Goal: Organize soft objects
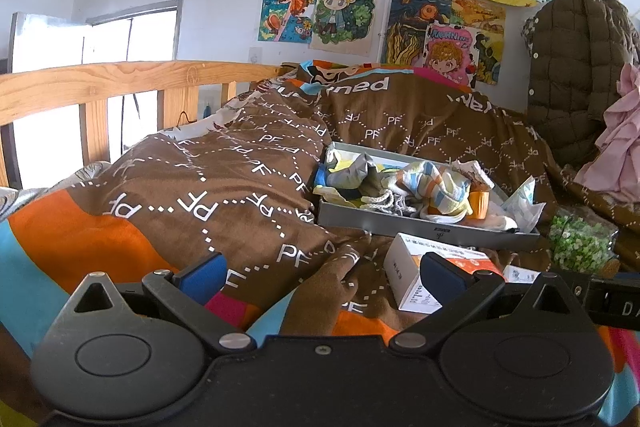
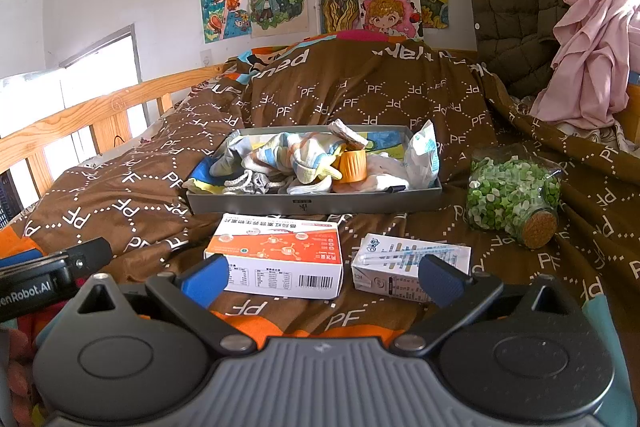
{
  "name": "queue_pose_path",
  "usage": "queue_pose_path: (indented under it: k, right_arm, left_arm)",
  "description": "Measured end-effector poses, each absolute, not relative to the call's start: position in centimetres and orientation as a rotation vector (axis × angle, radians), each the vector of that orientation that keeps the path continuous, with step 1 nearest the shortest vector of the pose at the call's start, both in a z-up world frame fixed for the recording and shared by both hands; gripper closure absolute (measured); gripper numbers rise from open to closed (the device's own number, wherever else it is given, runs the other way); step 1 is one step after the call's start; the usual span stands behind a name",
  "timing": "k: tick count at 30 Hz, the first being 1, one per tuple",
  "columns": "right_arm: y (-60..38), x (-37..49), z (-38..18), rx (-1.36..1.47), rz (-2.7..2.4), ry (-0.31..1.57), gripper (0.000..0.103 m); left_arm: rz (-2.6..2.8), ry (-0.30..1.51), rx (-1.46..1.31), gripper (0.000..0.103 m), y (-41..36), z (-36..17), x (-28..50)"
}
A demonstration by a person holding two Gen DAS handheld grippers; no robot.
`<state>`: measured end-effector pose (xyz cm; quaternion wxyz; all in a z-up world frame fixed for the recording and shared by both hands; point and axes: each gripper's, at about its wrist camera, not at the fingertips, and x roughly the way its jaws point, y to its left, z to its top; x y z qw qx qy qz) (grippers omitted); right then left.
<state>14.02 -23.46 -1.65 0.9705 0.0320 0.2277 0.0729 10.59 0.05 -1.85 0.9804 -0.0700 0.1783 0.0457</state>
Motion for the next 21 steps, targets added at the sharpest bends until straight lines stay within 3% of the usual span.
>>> queue_pose_path:
  k: [21]
  right_arm:
    - [-23.47,14.06,-1.6,0.064,0.147,0.463,0.0]
  left_arm:
    - [0.058,0.359,-0.136,0.001,-0.1,-1.91,10.31]
